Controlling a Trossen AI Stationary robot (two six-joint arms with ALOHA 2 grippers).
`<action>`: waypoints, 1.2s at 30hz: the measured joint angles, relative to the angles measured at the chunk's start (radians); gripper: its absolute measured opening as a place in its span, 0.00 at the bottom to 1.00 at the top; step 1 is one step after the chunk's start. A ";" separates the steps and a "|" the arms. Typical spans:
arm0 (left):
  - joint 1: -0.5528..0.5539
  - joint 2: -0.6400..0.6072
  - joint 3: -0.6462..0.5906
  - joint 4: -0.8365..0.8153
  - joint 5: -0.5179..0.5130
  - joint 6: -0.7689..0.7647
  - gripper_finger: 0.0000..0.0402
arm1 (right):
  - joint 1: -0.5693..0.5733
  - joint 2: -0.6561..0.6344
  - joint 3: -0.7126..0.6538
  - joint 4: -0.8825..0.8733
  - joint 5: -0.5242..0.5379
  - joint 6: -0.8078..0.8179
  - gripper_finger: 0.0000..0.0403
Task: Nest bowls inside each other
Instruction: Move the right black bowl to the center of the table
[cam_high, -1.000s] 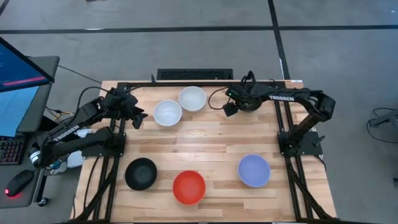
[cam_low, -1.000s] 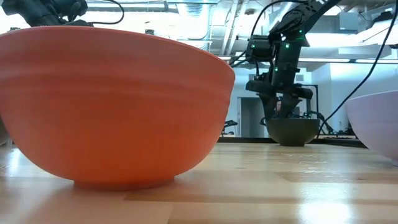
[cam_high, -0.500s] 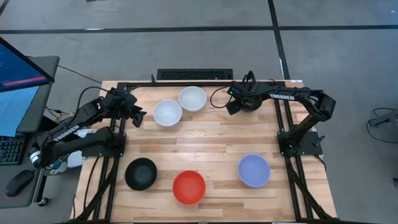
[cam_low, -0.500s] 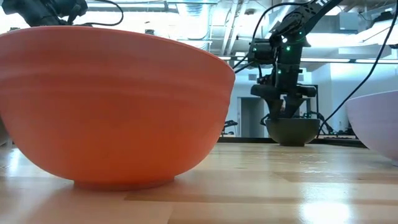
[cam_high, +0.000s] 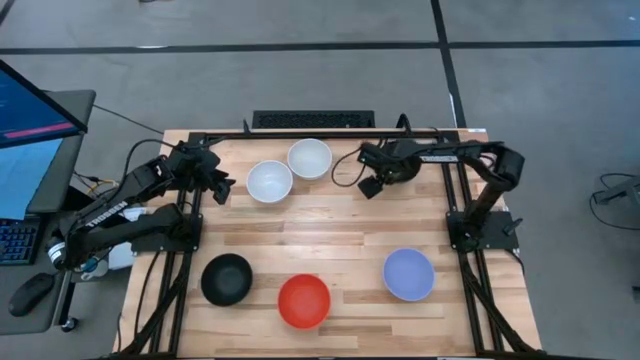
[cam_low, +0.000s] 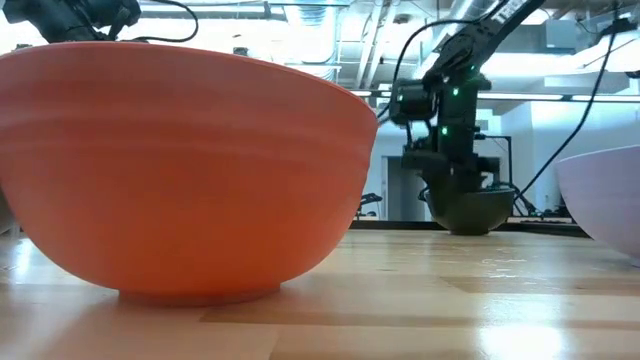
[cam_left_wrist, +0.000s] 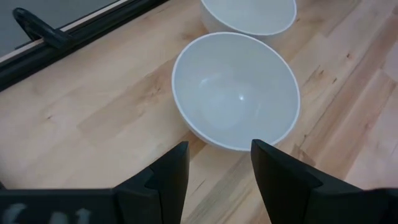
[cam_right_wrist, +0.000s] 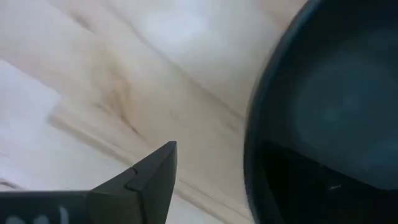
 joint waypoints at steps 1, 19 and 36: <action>0.000 0.000 0.000 0.000 0.000 0.000 0.41 | 0.008 0.014 0.000 0.000 0.000 0.000 0.63; 0.000 0.000 0.000 0.000 0.009 0.001 0.41 | 0.109 0.049 0.001 0.011 0.061 0.088 0.53; 0.000 0.000 0.000 0.001 0.009 0.001 0.41 | 0.074 -0.003 0.001 -0.003 0.131 0.072 0.37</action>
